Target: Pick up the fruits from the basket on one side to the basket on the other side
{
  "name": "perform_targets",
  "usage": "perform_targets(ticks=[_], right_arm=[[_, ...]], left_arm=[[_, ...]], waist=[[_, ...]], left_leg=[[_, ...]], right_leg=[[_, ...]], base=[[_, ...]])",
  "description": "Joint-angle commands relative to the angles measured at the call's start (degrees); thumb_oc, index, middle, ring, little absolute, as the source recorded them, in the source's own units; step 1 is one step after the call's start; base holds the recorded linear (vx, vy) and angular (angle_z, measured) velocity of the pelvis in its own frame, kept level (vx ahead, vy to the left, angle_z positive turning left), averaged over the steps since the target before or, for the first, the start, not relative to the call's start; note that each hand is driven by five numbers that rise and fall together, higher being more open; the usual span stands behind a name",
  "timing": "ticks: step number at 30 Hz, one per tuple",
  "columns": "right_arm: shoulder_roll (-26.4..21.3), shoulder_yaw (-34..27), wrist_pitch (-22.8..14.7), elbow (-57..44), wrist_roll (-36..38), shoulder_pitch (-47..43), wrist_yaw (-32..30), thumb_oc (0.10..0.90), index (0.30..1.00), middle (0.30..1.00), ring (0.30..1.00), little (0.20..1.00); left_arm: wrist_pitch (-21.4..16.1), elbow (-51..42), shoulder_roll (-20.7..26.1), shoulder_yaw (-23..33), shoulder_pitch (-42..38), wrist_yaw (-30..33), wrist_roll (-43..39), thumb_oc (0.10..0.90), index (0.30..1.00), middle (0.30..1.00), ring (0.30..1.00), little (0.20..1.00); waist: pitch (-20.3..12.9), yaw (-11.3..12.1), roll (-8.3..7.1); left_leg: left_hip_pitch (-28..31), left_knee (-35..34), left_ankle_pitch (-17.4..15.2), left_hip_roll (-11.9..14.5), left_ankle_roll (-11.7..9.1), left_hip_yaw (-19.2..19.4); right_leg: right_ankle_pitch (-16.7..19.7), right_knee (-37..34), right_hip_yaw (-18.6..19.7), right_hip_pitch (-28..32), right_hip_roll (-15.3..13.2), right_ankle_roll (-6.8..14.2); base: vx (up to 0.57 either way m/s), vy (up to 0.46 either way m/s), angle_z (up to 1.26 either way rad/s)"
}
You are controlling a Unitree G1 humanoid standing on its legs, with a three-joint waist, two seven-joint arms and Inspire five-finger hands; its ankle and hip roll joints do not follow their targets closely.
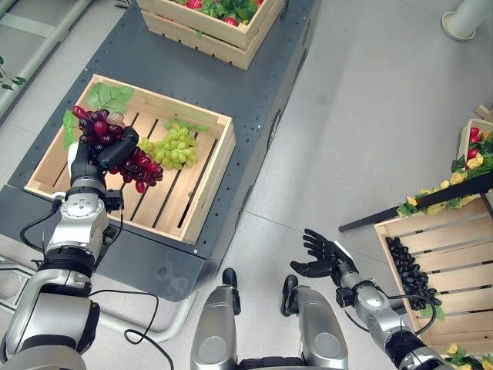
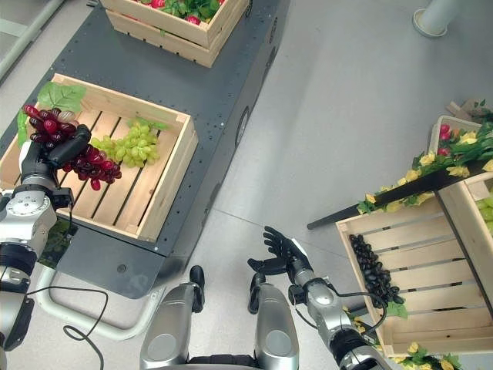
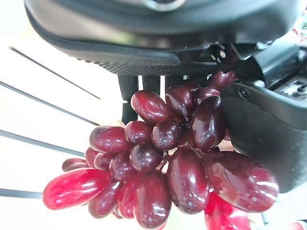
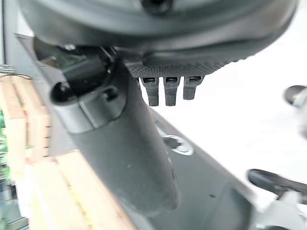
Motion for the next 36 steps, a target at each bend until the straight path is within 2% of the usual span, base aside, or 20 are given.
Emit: perform_targets(ticks=[1,4,6,10,13,14,17,23,25,28,33,36], right_arm=[[-1.11,-1.77,-2.89,-6.04,-1.13,2.67,-3.38,0.8,0.9,0.9,0.9,0.9],[-1.15,-1.23,-2.51,-10.63,-0.67,2.67,-2.44,0.8,0.9,0.9,0.9,0.9],[-1.5,-0.64,-1.24,-14.15,0.91,1.77,1.0,0.8,0.9,0.9,0.9,0.9],[-2.73,0.17,0.65,-17.97,7.66,-2.4,5.54,0.8,0.9,0.9,0.9,0.9],[-2.57,0.15,2.22,-18.87,11.25,-5.76,6.3,0.8,0.9,0.9,0.9,0.9],[-1.94,0.17,3.87,-20.15,13.41,-9.76,5.73,0.8,0.9,0.9,0.9,0.9],[-1.38,0.77,5.71,-21.6,14.9,-15.32,3.35,0.8,0.9,0.9,0.9,0.9],[-1.04,2.24,10.02,-22.28,15.37,-26.5,-3.35,0.8,0.9,0.9,0.9,0.9],[-0.94,2.63,10.82,-22.29,16.23,-28.46,-4.16,0.8,0.9,0.9,0.9,0.9],[0.52,4.04,11.66,-20.78,18.93,-33.98,-7.12,0.8,0.9,0.9,0.9,0.9],[2.06,5.19,14.1,-18.43,24.29,-37.23,-7.46,0.8,0.9,0.9,0.9,0.9],[2.87,6.0,14.07,-16.66,26.87,-37.98,-7.66,0.8,0.9,0.9,0.9,0.9]], left_arm=[[-11.93,-5.51,-1.38,3.27,-0.82,1.61,-0.58,0.4,0.3,0.3,0.3,0.3],[-12.24,-7.8,-0.87,2.26,-0.88,0.79,1.35,0.4,0.3,0.3,0.3,0.3],[-11.84,-9.35,-0.33,1.05,-1.85,-0.81,2.29,0.4,0.3,0.3,0.3,0.3],[-12.51,-9.78,1.31,-2.68,-5.89,-5.59,2.28,0.4,0.3,0.3,0.3,0.3],[-12.5,-9.37,1.96,-4.98,-8.82,-7.72,1.75,0.4,0.3,0.3,0.3,0.3],[-12.83,-8.72,2.26,-7.87,-12.59,-9.94,1.62,0.4,0.3,0.3,0.3,0.3],[-12.58,-8.45,1.82,-12.44,-18.42,-11.4,1.1,0.4,0.3,0.3,0.3,0.3],[-11.85,-8.48,-1.05,-19.05,-25.81,-11.96,1.56,0.4,0.3,0.3,0.3,0.3],[-11.44,-8.87,-1.88,-20.01,-26.87,-11.94,1.47,0.4,0.3,0.3,0.3,0.3],[-10.62,-8.96,-5.52,-22.92,-29.18,-12.01,2.71,0.4,0.3,0.3,0.3,0.3],[-10.55,-8.55,-8.79,-25.16,-30.3,-12.84,2.05,0.4,0.3,0.3,0.3,0.3],[-10.48,-8.75,-10.19,-25.99,-30.55,-13.46,1.35,0.4,0.3,0.3,0.3,0.3]], waist=[[-13.74,-0.91,4.07],[-15.67,-1.01,4.63],[-17.36,-0.82,4.98],[-19.69,-0.54,5.54],[-20.57,-0.53,5.91],[-21.32,-0.37,6.25],[-22.18,-0.21,6.57],[-23.5,-0.38,6.5],[-23.67,-0.43,6.39],[-24.36,-0.63,6.11],[-25.16,-0.82,5.7],[-25.58,-0.88,5.49]], left_leg=[[7.26,-7.39,-5.57,-5.66,1.86,-0.67],[9.11,-10.09,-4.69,-5.76,1.57,-1.13],[10.37,-12.2,-3.98,-5.91,1.4,-1.62],[12.65,-16.11,-2.52,-6.02,1.07,-2.39],[13.7,-18.19,-1.69,-5.92,0.82,-2.55],[14.6,-20.5,-0.73,-5.88,0.53,-2.83],[15.42,-22.86,0.33,-5.98,0.13,-3.07],[15.52,-23.46,0.49,-5.57,-0.06,-2.45],[15.6,-23.46,0.48,-5.44,-0.15,-2.2],[16.22,-24.07,0.65,-5.18,-0.51,-2.09],[16.54,-24.27,0.85,-4.84,-0.86,-1.85],[16.72,-24.37,0.96,-4.61,-1.04,-1.7]], right_leg=[[2.87,-10.59,0.17,5.34,0.68,0.12],[3.83,-13.1,0.3,7.33,0.94,0.27],[4.61,-15.11,0.27,8.77,1.15,0.4],[5.98,-18.27,-0.04,11.03,1.62,0.64],[6.66,-19.91,-0.15,12.11,1.82,0.72],[7.55,-21.84,-0.49,13.05,2.02,0.89],[8.67,-24.53,-0.99,14.24,2.47,1.06],[8.84,-25.9,-0.52,14.6,3.06,0.64],[8.8,-26.19,-0.41,14.84,3.2,0.46],[8.9,-27.44,-0.03,15.82,3.86,-0.08],[9.02,-28.37,0.22,16.47,4.37,-0.58],[9.04,-28.88,0.32,16.85,4.67,-0.87]], base=[[0.05,-0.074,-0.03],[0.03,-0.106,0.02],[0.01,-0.132,0.03],[-0.01,-0.146,0.04],[-0.03,-0.109,0.1],[-0.06,-0.153,0.01],[-0.05,-0.137,-0.02],[-0.05,-0.113,-0.03],[-0.03,-0.077,-0.02],[-0.01,-0.081,-0.03],[0.01,-0.043,-0.06],[0.02,-0.021,-0.06]])
